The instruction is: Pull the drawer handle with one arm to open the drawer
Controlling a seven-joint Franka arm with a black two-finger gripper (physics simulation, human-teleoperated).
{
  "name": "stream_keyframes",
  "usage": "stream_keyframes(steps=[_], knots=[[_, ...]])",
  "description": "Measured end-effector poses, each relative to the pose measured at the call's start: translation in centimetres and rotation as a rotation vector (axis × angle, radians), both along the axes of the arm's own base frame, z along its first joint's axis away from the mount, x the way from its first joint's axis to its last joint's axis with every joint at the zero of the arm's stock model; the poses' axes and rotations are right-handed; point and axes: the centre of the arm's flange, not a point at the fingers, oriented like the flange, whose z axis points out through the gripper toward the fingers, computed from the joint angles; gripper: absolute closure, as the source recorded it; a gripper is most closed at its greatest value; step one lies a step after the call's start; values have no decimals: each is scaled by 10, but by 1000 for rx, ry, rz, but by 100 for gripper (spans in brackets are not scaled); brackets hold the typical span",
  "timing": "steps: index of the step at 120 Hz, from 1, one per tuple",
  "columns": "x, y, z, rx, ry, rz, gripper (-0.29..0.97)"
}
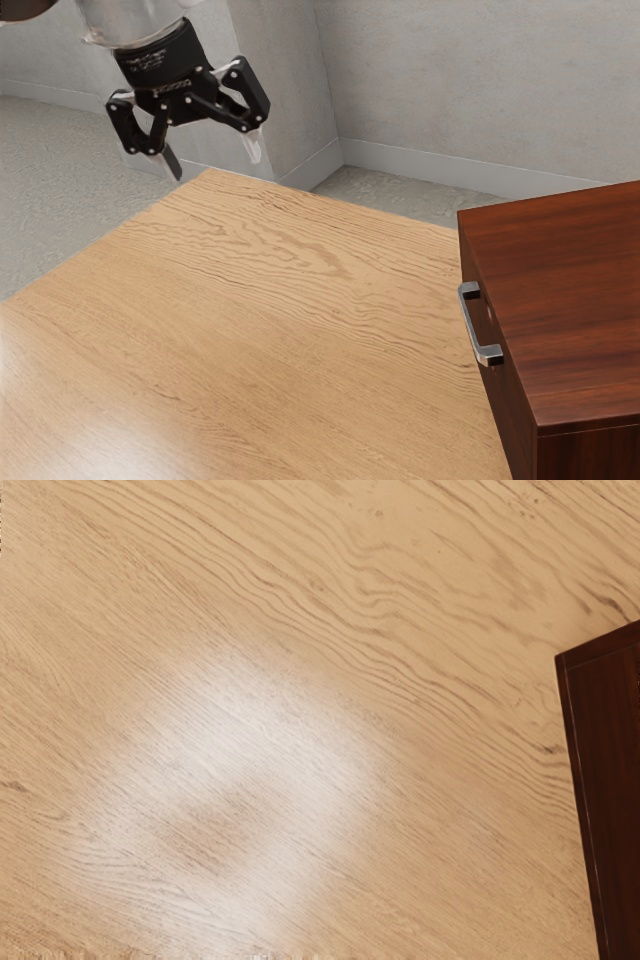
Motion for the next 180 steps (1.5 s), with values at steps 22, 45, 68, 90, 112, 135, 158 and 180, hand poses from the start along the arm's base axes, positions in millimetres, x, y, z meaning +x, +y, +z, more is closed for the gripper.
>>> stream_keyframes(steps=[22,45,68,90,112,135,158,180], knots=[[14,-27,-34,-20,51,136,0],[9,-27,-93,-43,55,283,0],[13,-40,-133,-98,10,375,0],[11,-70,-150,-123,-61,380,0],[15,-80,-155,-142,-116,372,0],[9,-102,-165,-146,-134,331,0],[16,-121,-174,-166,-159,298,1],[28,-133,-183,-187,-183,280,11]])
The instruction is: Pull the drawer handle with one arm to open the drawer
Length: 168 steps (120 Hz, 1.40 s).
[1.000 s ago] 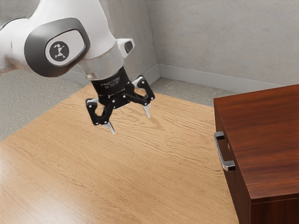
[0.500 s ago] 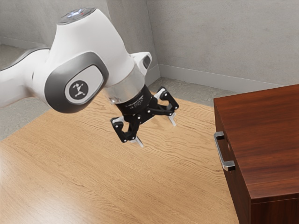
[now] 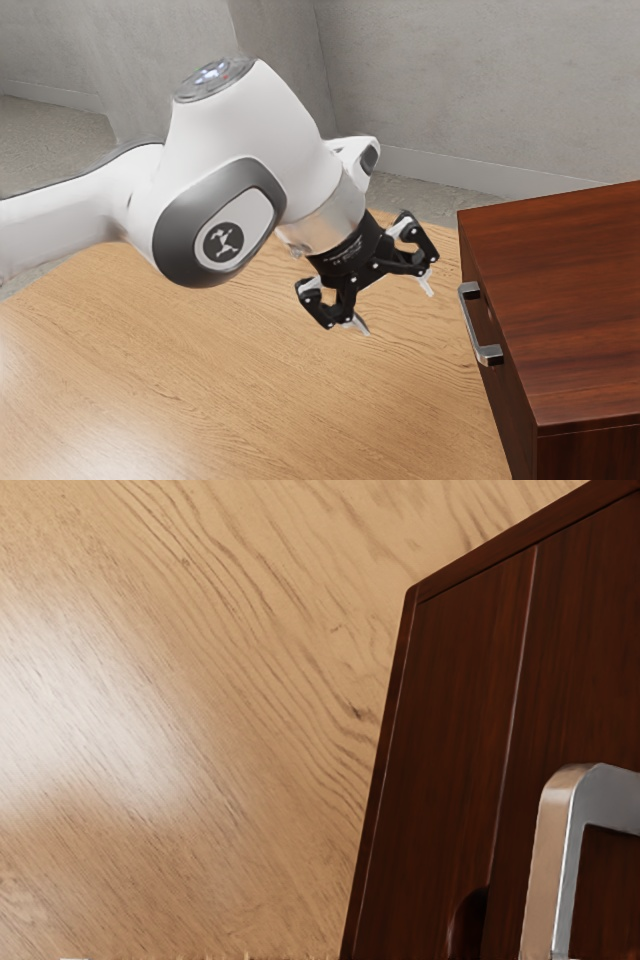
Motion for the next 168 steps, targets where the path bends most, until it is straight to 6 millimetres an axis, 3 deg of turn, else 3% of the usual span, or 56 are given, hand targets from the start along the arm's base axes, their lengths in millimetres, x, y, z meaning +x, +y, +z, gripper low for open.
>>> stream_keyframes(steps=[35,53,100,168], knots=[[13,-3,-10,-13,-36,-4,23],[13,-15,-10,-19,-56,-23,26],[20,-31,-24,-30,-65,-49,29],[31,-39,-45,-36,-57,-59,31]])
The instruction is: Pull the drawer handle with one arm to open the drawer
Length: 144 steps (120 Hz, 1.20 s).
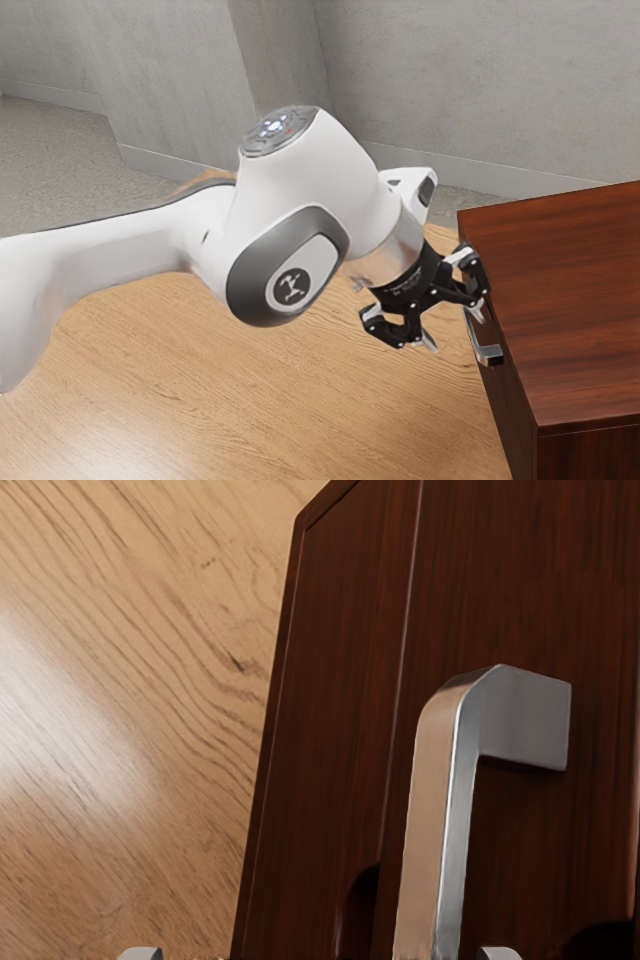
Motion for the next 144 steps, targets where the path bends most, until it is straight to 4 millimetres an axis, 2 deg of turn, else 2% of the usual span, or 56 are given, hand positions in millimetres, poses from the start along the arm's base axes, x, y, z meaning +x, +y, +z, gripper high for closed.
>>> stream_keyframes(steps=[56,130,144], knots=[[-2,0,-5,3,1,0,31],[-20,34,-12,19,10,54,32],[-27,35,-11,20,4,56,32]])
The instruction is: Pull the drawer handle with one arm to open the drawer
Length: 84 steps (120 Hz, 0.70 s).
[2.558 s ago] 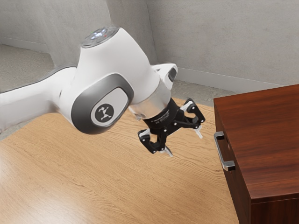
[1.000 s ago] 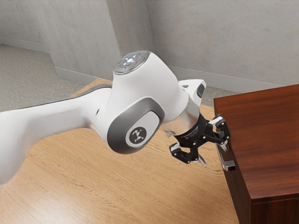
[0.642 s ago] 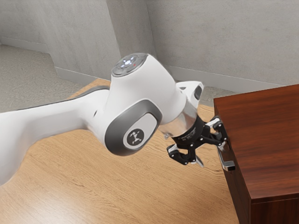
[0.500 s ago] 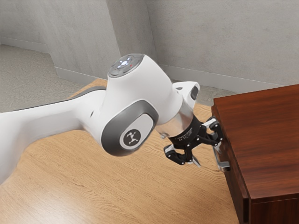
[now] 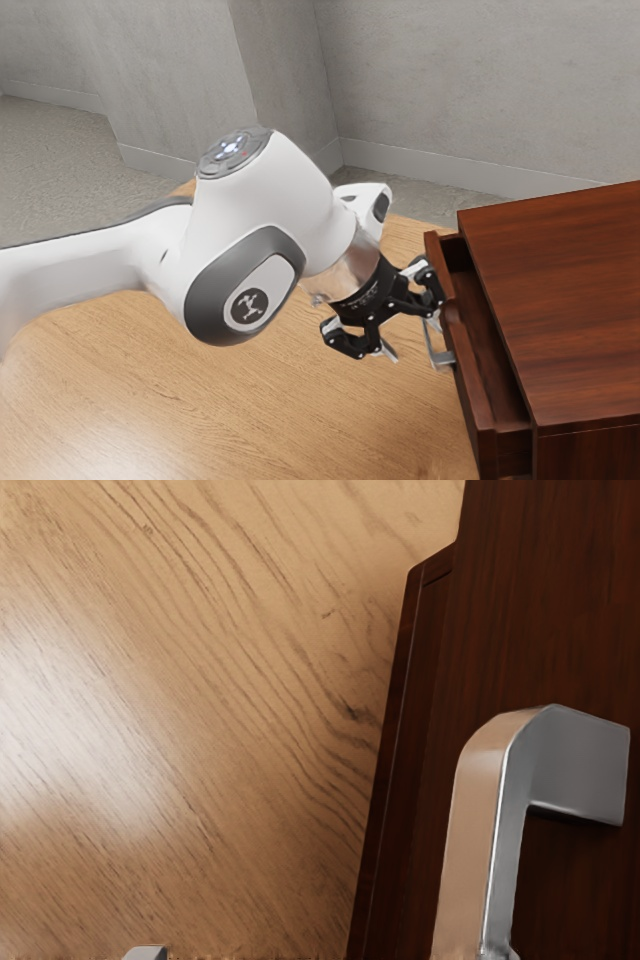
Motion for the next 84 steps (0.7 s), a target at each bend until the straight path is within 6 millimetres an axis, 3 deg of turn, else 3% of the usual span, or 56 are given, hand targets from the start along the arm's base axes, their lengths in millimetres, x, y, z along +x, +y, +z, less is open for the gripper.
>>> stream_keyframes(steps=[63,84], knots=[[-20,5,2,3,-14,8,32],[-24,19,2,1,-16,32,32]])
